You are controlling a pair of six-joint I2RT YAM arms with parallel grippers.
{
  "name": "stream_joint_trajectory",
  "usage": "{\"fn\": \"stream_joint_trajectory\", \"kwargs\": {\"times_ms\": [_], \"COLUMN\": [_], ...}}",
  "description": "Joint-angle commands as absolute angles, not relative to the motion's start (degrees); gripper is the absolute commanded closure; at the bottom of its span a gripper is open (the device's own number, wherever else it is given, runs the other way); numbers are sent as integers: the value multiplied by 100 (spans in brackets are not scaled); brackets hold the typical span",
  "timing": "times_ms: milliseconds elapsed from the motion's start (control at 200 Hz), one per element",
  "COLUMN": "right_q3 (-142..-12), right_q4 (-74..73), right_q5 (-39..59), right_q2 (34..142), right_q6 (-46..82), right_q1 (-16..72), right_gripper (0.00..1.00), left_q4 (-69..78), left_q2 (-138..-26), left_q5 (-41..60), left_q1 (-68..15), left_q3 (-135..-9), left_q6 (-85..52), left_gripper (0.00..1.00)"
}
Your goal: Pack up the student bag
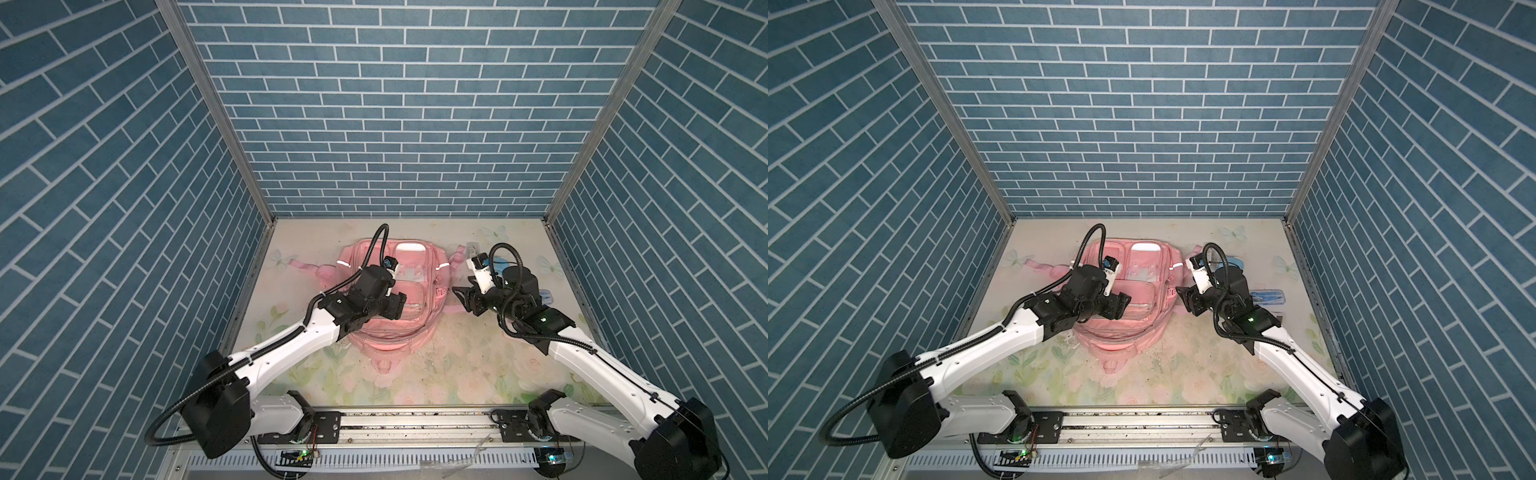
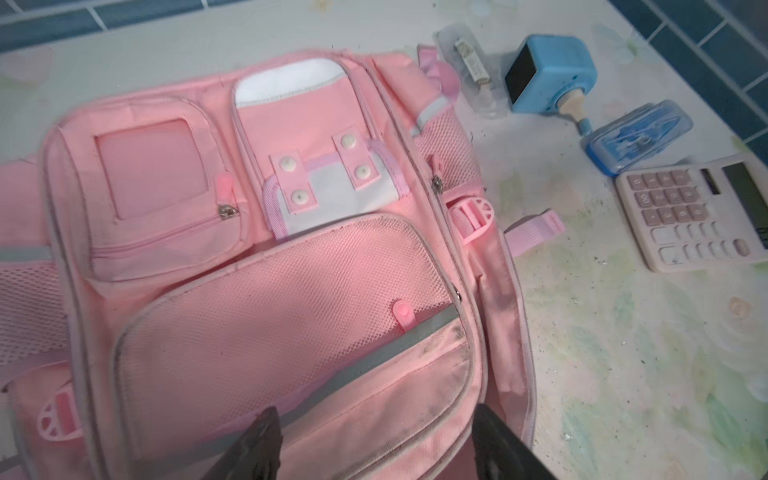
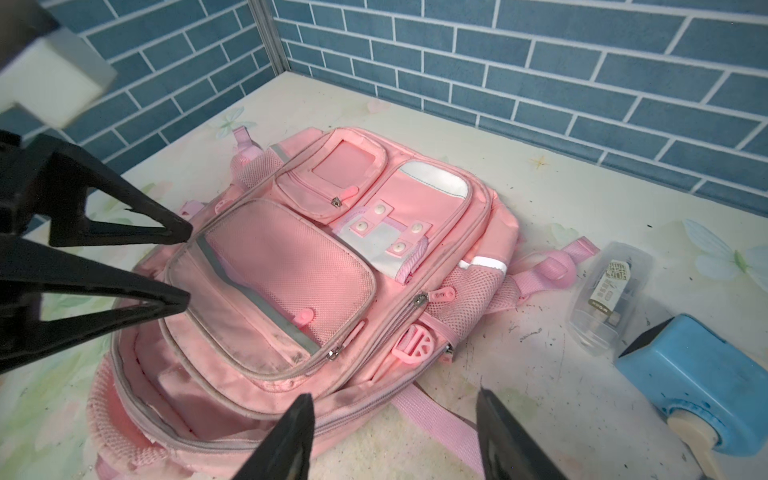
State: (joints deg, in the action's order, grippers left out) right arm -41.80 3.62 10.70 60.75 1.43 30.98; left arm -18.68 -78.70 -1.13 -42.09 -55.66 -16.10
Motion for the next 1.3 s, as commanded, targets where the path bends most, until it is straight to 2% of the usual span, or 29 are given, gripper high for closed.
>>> {"fn": "stream_joint_trajectory", "kwargs": {"times_ms": [0, 305, 540, 770, 980, 1160, 1295], "right_q3": [-4385, -4659, -4038, -3499, -3236, -3157, -3141], "right_q4": [267, 159, -447, -760, -992, -1109, -1178], "right_q5": [715, -197, -132, 10, 330, 505, 627], "right_q2": [6255, 6751, 6406, 6096, 6173, 6330, 6428], "right_q6": [-255, 84, 330, 59, -96, -125, -135], "right_q1": [3111, 3102, 3102, 3077, 2956, 2909, 2884], "right_gripper": [37, 39, 42, 45, 47, 49, 49], "left_q4": [-2256, -2839, -3435, -3900, -4069, -3871, -3919], "left_q2": [-8336, -9928, -11101, -11981, -12189, -11825, -12054], "left_q5": [-119, -653, -1115, -1559, -1844, -2113, -1894], "left_q1": [-4244, -4592, -4747, -4775, -4757, -4721, -4644], "left_q3": [-6079, -7439, -8528, -9287, -9507, -9352, -9427], "left_q6": [-1827, -2580, -3215, -3576, -3860, -4084, -4092], "left_gripper": [27, 28, 29, 30, 33, 36, 36]}}
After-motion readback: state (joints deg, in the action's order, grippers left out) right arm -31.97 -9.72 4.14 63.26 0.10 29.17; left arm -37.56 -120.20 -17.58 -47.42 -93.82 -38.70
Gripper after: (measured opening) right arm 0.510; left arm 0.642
